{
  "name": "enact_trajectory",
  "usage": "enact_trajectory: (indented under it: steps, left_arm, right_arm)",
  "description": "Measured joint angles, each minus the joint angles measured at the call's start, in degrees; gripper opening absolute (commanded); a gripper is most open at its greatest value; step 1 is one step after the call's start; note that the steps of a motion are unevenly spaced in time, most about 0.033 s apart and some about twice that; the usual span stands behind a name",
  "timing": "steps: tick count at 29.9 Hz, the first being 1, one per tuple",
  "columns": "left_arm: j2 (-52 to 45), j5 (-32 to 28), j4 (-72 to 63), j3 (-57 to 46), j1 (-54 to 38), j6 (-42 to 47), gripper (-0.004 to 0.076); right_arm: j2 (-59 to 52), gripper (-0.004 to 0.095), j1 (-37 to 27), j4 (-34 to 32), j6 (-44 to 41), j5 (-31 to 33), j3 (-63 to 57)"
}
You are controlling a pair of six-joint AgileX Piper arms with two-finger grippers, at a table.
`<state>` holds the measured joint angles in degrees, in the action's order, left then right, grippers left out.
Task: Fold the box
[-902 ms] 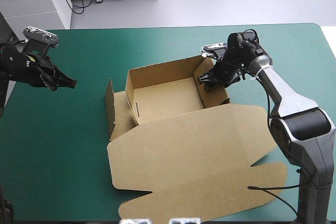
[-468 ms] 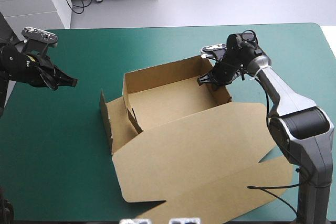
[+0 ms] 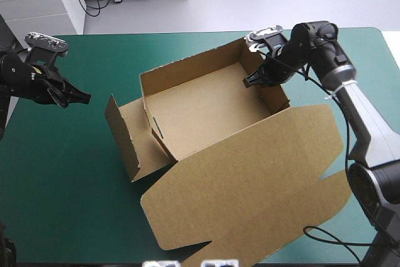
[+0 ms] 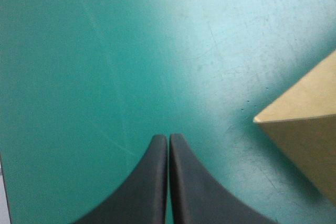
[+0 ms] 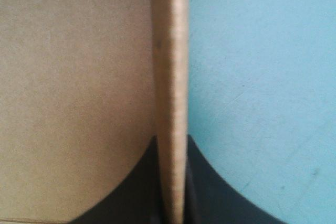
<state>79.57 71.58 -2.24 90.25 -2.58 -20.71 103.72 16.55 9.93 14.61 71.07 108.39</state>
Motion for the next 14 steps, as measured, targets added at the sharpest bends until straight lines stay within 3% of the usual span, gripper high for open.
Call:
enact_trajectory:
  steps: [8,14]
  left_arm:
    - [0.0,-0.7,3.7,-5.9,0.0,1.3,-0.0008]
    - [0.0,-7.2,0.8,-10.6,0.0,1.7,-0.0008]
  right_arm:
    - [-8.2,-0.0019,-9.1,3.5,0.8,0.6,0.0]
    - [-9.6,-0.0019,-14.5,11.8,2.8,0.6,0.0]
